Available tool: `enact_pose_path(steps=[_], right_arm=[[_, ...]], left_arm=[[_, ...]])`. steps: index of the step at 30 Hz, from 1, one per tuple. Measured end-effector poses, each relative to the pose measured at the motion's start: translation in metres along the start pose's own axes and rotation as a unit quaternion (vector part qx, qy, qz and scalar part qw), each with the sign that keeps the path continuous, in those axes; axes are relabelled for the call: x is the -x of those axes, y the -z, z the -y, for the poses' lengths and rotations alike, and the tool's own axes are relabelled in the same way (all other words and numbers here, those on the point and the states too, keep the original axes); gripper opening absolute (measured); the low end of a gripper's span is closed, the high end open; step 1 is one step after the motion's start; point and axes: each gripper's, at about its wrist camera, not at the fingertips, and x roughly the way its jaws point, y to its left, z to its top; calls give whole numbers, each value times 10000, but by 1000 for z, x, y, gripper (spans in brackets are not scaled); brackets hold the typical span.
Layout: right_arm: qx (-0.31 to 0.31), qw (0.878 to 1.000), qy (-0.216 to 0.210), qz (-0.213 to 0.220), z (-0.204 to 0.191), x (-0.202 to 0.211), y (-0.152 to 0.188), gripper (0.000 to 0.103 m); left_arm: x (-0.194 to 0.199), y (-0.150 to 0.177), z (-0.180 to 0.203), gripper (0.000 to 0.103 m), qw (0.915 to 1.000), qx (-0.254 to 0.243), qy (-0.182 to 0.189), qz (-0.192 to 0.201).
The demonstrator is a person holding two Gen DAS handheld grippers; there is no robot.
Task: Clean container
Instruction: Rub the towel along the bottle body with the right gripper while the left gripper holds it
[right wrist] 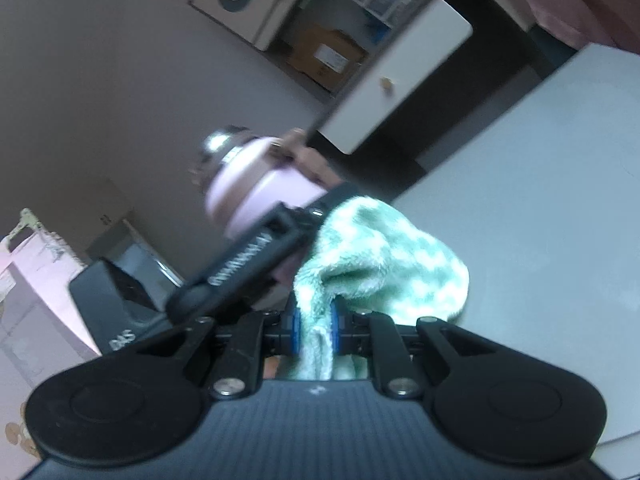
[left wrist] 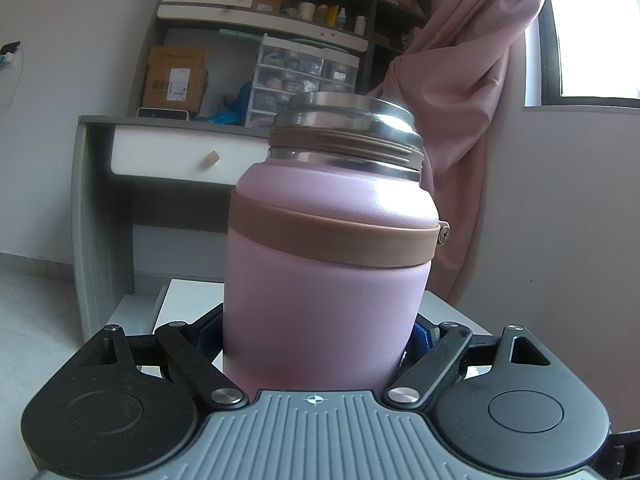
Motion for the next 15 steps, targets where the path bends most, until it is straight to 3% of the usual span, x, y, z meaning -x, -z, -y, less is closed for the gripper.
enact_pose_path(steps=[15], right_arm=[[-79, 9970, 659, -405, 11, -18, 11, 14]], left_arm=[[1, 1, 4, 86, 10000, -16, -18, 5]])
